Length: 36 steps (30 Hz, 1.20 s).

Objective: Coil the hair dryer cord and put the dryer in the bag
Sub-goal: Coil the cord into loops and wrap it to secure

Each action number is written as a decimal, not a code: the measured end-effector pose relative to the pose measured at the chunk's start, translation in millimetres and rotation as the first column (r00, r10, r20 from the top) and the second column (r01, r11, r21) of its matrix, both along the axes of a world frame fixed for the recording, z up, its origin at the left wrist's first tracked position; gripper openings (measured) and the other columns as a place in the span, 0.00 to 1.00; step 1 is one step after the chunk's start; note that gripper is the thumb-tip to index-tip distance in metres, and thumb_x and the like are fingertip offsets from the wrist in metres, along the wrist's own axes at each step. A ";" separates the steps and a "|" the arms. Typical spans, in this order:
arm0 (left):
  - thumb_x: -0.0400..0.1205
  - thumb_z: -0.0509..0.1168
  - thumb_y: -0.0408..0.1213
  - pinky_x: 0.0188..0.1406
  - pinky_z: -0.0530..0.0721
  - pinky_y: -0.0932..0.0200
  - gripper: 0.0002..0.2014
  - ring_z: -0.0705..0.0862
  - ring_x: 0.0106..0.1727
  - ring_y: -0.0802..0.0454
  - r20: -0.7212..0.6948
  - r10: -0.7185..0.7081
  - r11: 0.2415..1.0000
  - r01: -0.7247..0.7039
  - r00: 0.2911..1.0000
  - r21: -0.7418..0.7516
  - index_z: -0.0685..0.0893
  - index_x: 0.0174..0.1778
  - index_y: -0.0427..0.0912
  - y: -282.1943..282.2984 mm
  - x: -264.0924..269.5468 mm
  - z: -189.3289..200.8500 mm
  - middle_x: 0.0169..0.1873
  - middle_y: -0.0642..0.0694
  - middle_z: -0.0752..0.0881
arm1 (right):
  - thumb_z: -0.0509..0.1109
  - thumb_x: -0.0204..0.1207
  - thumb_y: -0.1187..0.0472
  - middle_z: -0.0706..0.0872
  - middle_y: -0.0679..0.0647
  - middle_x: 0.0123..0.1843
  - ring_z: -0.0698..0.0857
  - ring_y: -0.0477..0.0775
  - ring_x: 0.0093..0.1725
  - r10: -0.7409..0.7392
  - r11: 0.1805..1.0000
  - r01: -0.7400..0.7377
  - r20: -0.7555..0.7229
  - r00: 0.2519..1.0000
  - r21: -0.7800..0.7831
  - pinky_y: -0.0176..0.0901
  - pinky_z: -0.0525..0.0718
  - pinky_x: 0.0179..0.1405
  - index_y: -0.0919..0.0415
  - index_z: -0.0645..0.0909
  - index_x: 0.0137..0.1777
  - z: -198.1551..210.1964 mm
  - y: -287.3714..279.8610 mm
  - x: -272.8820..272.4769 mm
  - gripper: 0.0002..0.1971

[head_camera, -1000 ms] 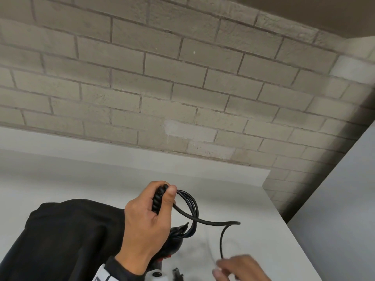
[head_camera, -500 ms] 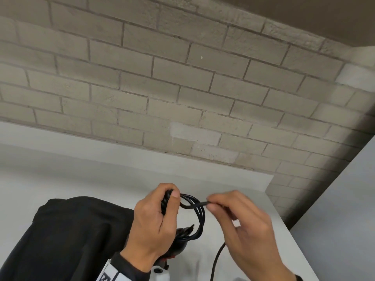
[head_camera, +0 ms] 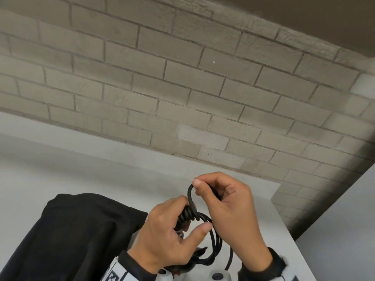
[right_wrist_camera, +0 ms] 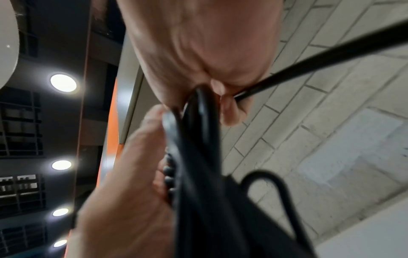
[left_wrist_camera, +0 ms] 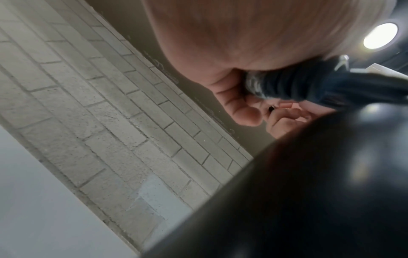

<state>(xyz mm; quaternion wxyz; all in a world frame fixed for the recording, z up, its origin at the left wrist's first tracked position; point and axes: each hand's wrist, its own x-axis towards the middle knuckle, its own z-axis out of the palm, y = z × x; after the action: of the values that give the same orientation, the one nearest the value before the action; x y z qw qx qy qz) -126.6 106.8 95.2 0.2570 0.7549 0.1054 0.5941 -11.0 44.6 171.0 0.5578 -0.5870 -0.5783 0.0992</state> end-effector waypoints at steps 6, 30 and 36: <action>0.87 0.58 0.53 0.29 0.65 0.78 0.23 0.66 0.27 0.68 0.035 0.056 0.998 -0.056 0.998 0.003 0.80 0.34 0.39 2.5 2.1 -4.1 0.25 0.56 0.72 | 0.75 0.75 0.59 0.90 0.56 0.32 0.82 0.42 0.27 -0.083 0.988 0.036 -0.326 0.942 -0.148 0.33 0.77 0.33 0.57 0.88 0.39 -21.0 -9.3 5.9 0.04; 0.85 0.62 0.54 0.39 0.82 0.61 0.15 0.86 0.38 0.58 0.084 -0.017 0.824 0.062 0.996 -0.563 0.88 0.43 0.49 -4.9 11.3 10.2 0.34 0.51 0.88 | 0.80 0.70 0.64 0.88 0.41 0.54 0.83 0.47 0.55 -0.087 0.987 0.078 -0.059 0.994 -0.142 0.36 0.76 0.55 0.40 0.84 0.52 -61.9 -30.7 15.1 0.19; 0.83 0.62 0.49 0.36 0.78 0.70 0.16 0.84 0.32 0.60 0.133 -0.005 0.773 0.088 0.991 -0.628 0.87 0.39 0.43 -12.9 19.0 14.1 0.29 0.50 0.87 | 0.76 0.73 0.64 0.85 0.42 0.47 0.81 0.47 0.47 -0.419 0.889 0.246 0.468 0.778 0.387 0.40 0.81 0.45 0.54 0.84 0.51 -88.0 -21.3 11.2 0.09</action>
<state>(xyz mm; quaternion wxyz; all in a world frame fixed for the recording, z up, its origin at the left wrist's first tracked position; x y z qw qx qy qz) -107.7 93.9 109.3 0.5163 0.5888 0.2641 0.5631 0.2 23.3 83.0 0.4643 -0.5913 -0.6053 -0.2616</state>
